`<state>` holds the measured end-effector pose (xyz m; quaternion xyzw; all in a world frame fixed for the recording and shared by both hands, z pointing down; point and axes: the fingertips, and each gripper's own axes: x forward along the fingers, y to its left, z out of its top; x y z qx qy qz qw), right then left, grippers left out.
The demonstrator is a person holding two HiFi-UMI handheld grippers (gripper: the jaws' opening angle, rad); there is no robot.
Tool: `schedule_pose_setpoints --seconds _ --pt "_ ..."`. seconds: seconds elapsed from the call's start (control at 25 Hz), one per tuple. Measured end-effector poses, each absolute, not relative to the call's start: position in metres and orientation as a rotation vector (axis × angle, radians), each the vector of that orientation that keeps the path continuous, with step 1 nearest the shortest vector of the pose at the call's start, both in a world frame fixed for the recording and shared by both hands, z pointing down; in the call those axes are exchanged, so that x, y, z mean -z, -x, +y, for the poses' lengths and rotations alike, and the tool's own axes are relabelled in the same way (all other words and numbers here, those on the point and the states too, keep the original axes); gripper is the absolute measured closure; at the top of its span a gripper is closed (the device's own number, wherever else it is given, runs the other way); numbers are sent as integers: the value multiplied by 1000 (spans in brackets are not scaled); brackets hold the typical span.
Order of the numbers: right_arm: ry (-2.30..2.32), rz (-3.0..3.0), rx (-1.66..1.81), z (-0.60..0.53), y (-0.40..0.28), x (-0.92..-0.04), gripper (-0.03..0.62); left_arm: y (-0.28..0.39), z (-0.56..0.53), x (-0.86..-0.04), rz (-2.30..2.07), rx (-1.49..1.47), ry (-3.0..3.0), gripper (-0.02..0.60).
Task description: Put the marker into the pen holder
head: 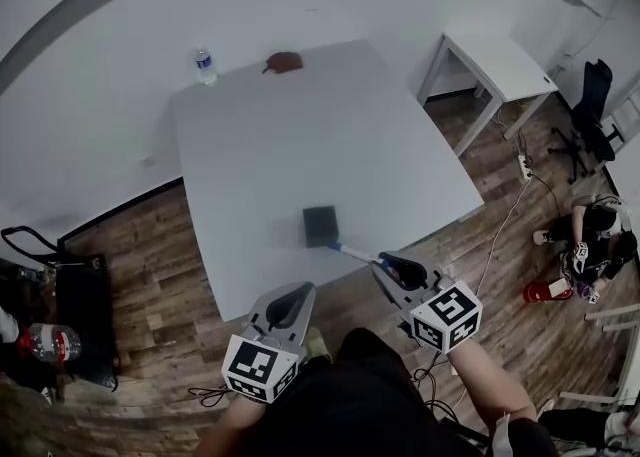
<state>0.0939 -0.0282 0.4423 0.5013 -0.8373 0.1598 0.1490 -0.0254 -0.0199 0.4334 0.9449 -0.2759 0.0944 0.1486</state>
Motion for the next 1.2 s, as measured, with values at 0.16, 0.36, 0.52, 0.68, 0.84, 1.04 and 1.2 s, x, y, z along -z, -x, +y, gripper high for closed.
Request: schedule_pose_setpoints --seconds 0.16,0.36,0.52,0.68,0.84,1.04,1.2 --pt "-1324 -2335 -377 -59 -94 -467 520 29 -37 -441 -820 -282 -2686 575" --pt "-1065 -2236 -246 -95 -86 -515 520 36 -66 -449 -929 -295 -2624 575" --pt "-809 -2148 -135 -116 -77 -556 520 38 -90 -450 -1023 -300 -2573 575" --pt "-523 -2053 10 -124 -68 -593 520 38 -107 -453 -1108 -303 -2516 575" --pt "-236 -1968 111 -121 -61 -623 520 44 -116 -459 -1184 -311 -2448 575" --pt "49 -1893 141 -111 -52 -654 520 60 -121 -468 -1277 -306 -2353 575" --pt "154 -1867 205 -114 -46 -664 519 70 -122 -471 -1337 -300 -2295 575"
